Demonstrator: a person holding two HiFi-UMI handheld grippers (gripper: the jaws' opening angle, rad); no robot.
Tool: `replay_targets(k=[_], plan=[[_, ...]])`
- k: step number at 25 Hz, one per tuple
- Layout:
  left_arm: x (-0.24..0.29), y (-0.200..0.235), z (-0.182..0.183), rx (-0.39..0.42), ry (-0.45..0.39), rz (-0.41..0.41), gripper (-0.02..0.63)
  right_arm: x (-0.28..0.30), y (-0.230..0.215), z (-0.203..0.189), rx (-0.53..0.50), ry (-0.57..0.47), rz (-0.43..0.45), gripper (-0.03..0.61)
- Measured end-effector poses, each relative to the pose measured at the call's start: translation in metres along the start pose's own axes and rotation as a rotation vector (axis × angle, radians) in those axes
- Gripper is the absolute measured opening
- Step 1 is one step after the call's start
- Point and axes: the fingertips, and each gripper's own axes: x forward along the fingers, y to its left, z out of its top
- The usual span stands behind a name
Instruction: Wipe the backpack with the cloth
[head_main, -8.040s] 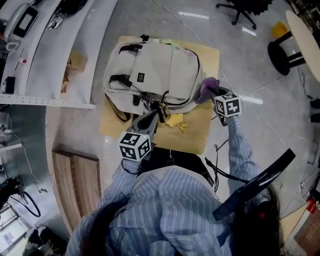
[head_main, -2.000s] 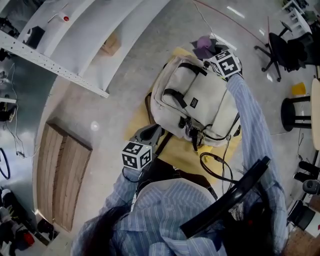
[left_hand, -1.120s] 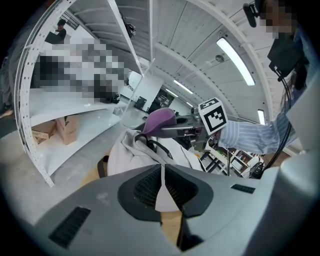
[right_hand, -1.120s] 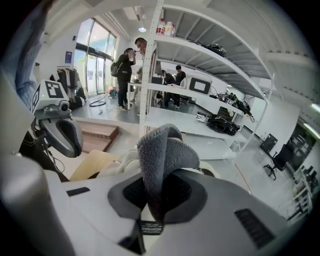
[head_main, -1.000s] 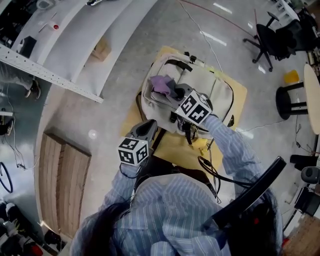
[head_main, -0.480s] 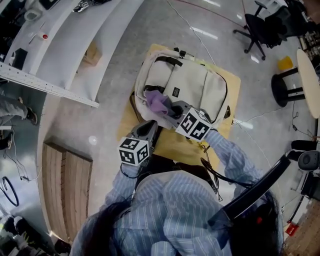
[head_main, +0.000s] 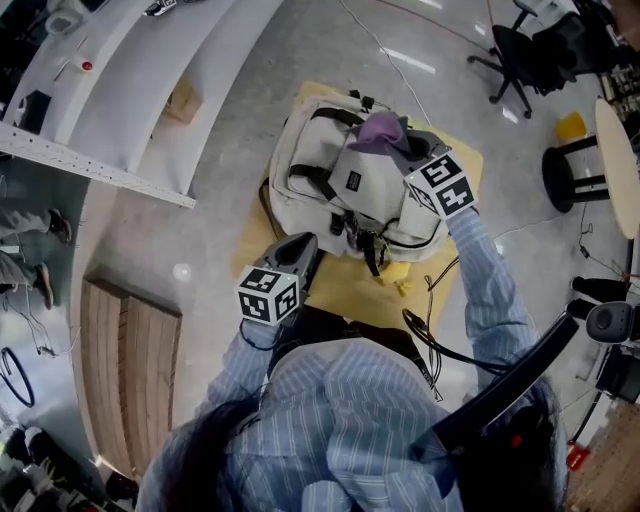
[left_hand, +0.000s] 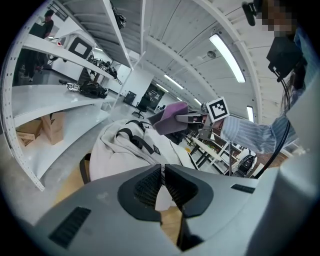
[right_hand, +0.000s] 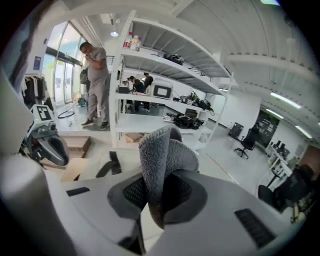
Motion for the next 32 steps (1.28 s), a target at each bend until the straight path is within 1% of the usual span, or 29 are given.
replay_targets(k=[4, 7, 9, 12, 16, 21, 27, 32], plan=[[0.002, -0.001, -0.001, 0.001, 0.007, 0.0, 0.023, 0.001, -0.079, -0.012, 0.027, 0.042, -0.146, 0.041], [0.002, 0.0, -0.003, -0.003, 0.015, 0.005, 0.023, 0.009, -0.126, -0.024, 0.054, 0.081, -0.232, 0.041], [0.002, 0.002, -0.005, -0.004, 0.022, 0.01, 0.023, 0.021, -0.146, -0.034, 0.062, 0.112, -0.267, 0.041], [0.002, 0.003, -0.006, -0.006, 0.025, 0.015, 0.023, 0.043, -0.155, -0.047, 0.07, 0.149, -0.269, 0.041], [0.0, 0.003, -0.008, -0.008, 0.027, 0.023, 0.023, 0.069, -0.134, -0.056, 0.058, 0.172, -0.215, 0.041], [0.0, 0.002, -0.008, -0.006, 0.024, 0.028, 0.023, 0.078, -0.09, -0.053, 0.019, 0.149, -0.128, 0.041], [0.004, -0.006, -0.007, 0.005, 0.028, 0.013, 0.023, 0.059, -0.022, -0.055, 0.034, 0.101, -0.036, 0.041], [0.011, -0.015, -0.007, 0.021, 0.037, -0.007, 0.023, 0.033, 0.042, -0.062, 0.072, 0.055, 0.07, 0.041]])
